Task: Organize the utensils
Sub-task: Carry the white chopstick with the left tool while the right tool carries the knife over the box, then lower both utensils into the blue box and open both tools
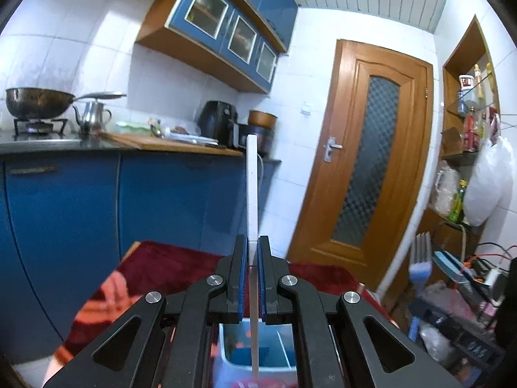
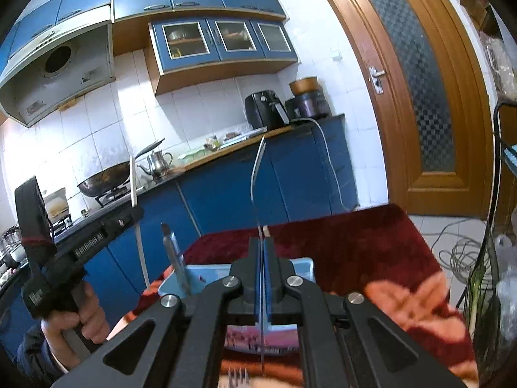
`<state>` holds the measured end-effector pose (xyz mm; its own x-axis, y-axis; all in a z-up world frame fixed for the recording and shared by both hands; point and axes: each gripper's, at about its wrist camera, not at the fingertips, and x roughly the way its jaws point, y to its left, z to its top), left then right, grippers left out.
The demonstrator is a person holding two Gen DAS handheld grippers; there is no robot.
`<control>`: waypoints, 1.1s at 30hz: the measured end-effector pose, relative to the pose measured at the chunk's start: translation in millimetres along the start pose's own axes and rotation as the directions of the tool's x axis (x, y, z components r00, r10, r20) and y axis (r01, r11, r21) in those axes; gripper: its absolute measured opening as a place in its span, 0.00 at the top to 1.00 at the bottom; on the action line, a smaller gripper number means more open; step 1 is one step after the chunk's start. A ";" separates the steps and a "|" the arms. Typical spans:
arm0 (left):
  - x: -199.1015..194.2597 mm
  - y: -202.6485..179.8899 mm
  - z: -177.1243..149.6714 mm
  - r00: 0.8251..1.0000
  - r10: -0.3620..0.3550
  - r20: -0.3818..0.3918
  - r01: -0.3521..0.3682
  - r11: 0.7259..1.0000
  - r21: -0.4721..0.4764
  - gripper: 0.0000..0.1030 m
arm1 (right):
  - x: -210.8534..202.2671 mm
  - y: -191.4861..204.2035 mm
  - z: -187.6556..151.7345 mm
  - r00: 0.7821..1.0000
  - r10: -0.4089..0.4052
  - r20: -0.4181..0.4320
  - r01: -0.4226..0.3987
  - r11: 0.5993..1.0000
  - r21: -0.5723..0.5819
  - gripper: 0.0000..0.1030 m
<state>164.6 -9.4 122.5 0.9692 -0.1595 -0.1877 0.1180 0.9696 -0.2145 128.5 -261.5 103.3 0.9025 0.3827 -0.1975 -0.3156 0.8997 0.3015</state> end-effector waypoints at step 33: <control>31.0 -4.1 -50.1 0.998 0.062 0.030 -0.063 0.996 0.062 0.90 | 61.0 -11.1 -25.7 0.998 -0.068 -0.013 0.067 0.995 -0.076 0.88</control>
<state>183.3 -27.7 69.6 0.9806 -0.0938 -0.1720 0.0695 0.9874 -0.1424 179.5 -242.7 63.9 0.9180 0.3235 -0.2295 -0.2761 0.9366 0.2159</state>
